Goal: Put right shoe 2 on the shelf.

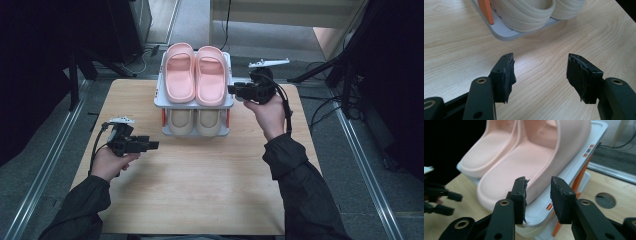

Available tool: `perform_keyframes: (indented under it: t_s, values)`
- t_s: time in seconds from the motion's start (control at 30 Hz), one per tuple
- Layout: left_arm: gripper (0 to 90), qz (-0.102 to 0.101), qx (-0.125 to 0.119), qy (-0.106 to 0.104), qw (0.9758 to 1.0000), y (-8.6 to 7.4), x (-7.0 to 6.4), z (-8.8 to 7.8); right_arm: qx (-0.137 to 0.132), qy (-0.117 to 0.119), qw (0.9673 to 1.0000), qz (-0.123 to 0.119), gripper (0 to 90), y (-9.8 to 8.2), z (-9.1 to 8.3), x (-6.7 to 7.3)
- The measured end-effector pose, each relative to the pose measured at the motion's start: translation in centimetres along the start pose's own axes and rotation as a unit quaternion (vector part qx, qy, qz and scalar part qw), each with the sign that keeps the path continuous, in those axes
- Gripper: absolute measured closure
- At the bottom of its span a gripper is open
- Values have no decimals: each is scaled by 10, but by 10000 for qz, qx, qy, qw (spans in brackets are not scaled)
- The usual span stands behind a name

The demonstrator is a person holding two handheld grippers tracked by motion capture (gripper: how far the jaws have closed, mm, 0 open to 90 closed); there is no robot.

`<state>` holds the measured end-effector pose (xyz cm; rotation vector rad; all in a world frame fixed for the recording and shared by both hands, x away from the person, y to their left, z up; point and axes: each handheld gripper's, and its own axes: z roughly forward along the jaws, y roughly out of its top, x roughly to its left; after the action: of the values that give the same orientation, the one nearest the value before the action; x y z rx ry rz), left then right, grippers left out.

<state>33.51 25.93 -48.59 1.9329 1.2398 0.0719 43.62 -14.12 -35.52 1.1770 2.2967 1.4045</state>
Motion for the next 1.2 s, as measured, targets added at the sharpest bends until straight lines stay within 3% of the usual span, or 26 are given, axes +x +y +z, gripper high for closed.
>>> perform_keyframes:
  t_s: [0.3,0.7,1.2]
  values:
    - [384,7,38,-52,10000,5,-1,7,-5,-1,9997,-250,648,-30,-9,5]
    - [383,51,132,-60,9999,13,-5,17,-2,155,9998,-153,625,-74,-13,5]
    - [377,92,204,-121,9997,18,-8,25,61,305,9992,-255,587,-117,-8,14]
